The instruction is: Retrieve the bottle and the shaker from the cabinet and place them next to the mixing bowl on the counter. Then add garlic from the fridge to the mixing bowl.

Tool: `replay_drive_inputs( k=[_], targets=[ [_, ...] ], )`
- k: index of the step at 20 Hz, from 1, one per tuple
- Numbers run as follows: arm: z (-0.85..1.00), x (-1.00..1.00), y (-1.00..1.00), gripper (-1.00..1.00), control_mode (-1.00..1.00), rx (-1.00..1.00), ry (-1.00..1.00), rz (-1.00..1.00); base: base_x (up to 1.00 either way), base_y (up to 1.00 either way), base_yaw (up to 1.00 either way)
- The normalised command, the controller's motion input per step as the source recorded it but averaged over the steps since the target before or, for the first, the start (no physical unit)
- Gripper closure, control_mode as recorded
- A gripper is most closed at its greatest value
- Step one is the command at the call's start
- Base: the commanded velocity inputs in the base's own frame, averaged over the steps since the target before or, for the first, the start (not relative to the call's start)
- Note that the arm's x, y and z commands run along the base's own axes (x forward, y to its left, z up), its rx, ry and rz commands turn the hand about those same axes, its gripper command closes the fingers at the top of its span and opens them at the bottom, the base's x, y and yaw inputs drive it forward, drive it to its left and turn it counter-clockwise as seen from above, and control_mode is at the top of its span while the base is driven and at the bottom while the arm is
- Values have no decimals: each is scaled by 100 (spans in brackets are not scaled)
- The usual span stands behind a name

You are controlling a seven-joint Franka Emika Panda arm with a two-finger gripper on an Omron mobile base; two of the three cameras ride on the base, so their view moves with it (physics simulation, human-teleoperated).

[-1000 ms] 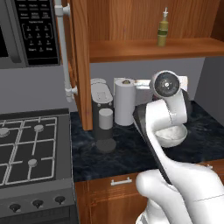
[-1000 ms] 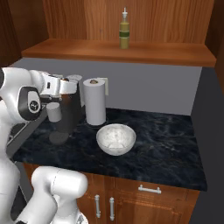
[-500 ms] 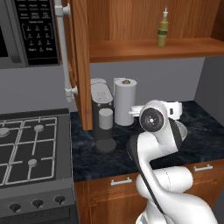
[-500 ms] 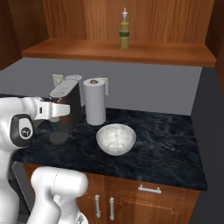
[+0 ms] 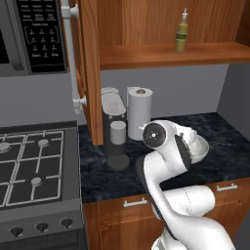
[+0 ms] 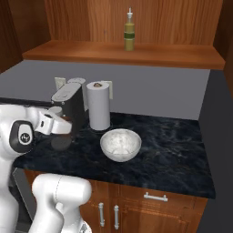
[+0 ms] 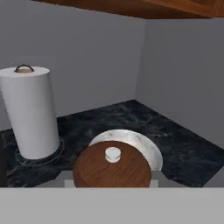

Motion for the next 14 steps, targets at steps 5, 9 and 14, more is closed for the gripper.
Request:
replay_drive_inputs(
  k=[5,9,14],
  targets=[
    [-95,33,-1,100,-100,27,0,-31,0,0,0],
    [-77,40,0,100,-100,8,-6,-25,0,0,0],
    [-36,12,0,100,-100,-1,-3,-4,0,0,0]
  ],
)
